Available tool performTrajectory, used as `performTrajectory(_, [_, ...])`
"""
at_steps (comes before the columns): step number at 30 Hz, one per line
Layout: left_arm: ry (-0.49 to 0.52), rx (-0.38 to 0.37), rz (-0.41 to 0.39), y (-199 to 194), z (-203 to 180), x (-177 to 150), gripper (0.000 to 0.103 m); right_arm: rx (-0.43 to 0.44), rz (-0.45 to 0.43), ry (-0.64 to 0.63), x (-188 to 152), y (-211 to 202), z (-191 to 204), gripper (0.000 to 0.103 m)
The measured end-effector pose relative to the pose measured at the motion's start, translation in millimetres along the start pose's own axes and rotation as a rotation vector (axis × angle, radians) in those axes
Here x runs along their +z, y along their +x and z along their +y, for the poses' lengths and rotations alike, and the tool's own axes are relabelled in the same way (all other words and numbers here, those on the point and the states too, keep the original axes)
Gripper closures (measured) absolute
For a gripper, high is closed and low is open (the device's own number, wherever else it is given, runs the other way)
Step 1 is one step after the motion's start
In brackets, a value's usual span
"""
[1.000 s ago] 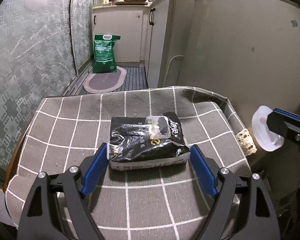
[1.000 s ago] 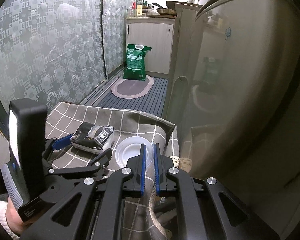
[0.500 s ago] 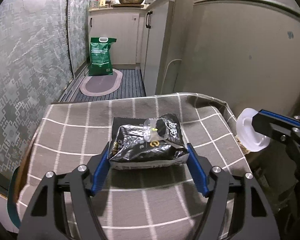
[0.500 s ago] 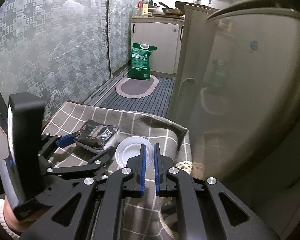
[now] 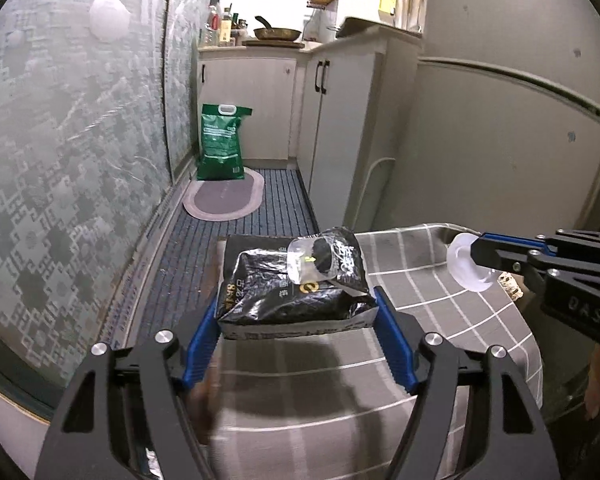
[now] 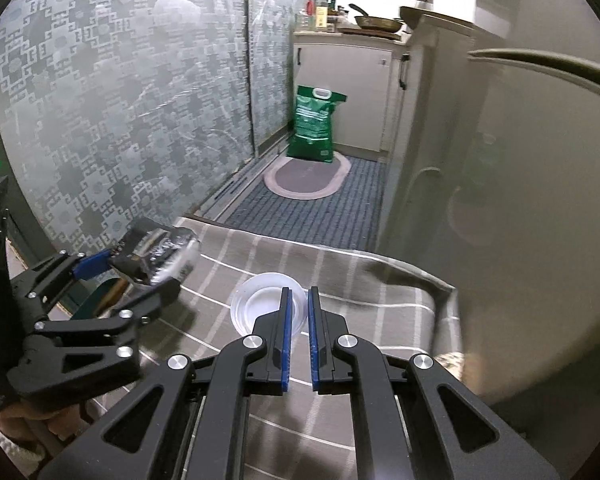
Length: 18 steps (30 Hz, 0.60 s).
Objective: Collect trash
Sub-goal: 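Carry the black bag and white container over the teal bin and open both grippers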
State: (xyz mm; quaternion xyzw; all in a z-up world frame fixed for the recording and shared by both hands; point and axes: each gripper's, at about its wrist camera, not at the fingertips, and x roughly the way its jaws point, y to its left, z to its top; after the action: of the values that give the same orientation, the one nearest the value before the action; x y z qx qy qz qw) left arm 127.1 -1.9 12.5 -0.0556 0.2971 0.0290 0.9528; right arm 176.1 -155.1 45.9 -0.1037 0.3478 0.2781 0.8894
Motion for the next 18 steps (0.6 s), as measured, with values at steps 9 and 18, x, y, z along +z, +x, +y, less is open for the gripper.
performTrajectory(9, [-0.009, 0.029, -0.012, -21, 59, -7, 0.029, 0.074, 0.012, -0.032, 14, 14, 42, 0.096])
performTrajectory(18, [-0.004, 0.059, 0.033, -32, 119, -31, 0.029, 0.144, 0.026, -0.059, 27, 28, 83, 0.096])
